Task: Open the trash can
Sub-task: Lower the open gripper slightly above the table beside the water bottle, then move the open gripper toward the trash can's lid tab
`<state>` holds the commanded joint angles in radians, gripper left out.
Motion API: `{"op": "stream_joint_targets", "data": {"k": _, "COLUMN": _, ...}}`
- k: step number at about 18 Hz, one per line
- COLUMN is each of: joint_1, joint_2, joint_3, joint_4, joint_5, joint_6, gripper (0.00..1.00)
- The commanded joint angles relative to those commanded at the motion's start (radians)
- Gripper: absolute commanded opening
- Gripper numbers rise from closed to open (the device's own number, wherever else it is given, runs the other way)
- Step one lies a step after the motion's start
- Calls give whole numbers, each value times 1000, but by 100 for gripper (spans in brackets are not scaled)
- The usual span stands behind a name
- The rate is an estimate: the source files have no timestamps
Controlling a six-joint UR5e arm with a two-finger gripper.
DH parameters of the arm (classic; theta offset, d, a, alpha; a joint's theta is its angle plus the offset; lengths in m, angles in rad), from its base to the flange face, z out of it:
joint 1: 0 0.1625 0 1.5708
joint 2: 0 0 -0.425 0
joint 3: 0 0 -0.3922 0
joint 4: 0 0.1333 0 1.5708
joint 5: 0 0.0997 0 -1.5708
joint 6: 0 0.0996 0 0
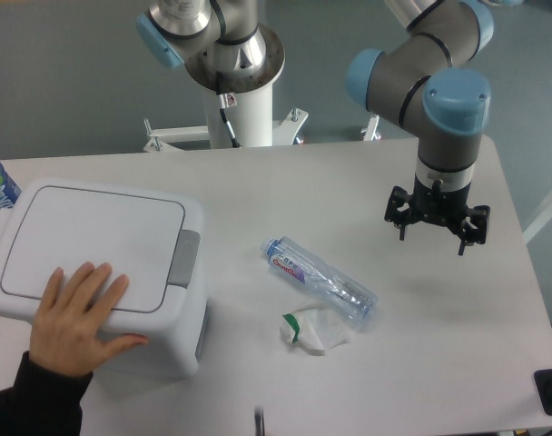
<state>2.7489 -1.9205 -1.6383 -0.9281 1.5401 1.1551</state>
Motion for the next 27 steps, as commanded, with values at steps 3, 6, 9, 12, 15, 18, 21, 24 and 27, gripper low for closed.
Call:
{"op": "stream_joint_targets", "data": {"k": 3, "joint_1": 0, "joint_2": 0, "joint_3": -2, "joint_4": 2, "joint_5": 0, "joint_6": 0, "gripper": 100}}
{"op": "stream_joint_targets", "data": {"k": 6, "joint_1": -2, "joint_2": 2, "joint_3": -2, "joint_4": 3, "joint_5": -2, "joint_6": 0, "gripper": 100}}
{"op": "stream_joint_targets", "data": {"k": 9, "joint_1": -12, "joint_2": -11, "joint_3": -14, "joint_4": 20, "joint_5": 0, "joint_6": -6, "gripper": 100}}
{"op": "stream_joint_targets", "data": {"k": 12, "joint_1": -18, "joint_2": -15, "joint_3": -29, "joint_4": 83, "joint_5": -5, "joint_6": -12, "gripper": 100}}
{"op": "stream_joint_targets", "data": {"k": 15, "joint_1": -38, "joint_2": -11, "joint_3": -26, "joint_4": 97, "joint_5": -43, "joint_6": -134, "gripper": 100}}
{"op": "stream_joint_targets", "data": {"k": 18, "joint_1": -51, "joint_2": 14, "joint_3": -2, "joint_4": 95, "joint_5": -139, "joint_6": -343, "gripper": 100}}
{"op": "stream_joint_targets", "data": {"k": 21, "joint_1": -77, "joint_2": 46, "joint_3": 23, "joint_4": 95, "joint_5": -190, "joint_6": -449, "gripper": 100}}
{"op": "stream_joint_targets", "data": {"k": 24, "joint_1": -129, "joint_2": 64, "joint_3": 32, "joint_4": 97, "joint_5": -241, "joint_6": -549, "gripper": 100}}
{"op": "stream_joint_targets", "data": {"k": 27, "joint_1": -159, "joint_2": 112, "joint_3": 43, "joint_4": 97, "joint_5": -296, "joint_6": -652, "gripper": 100}}
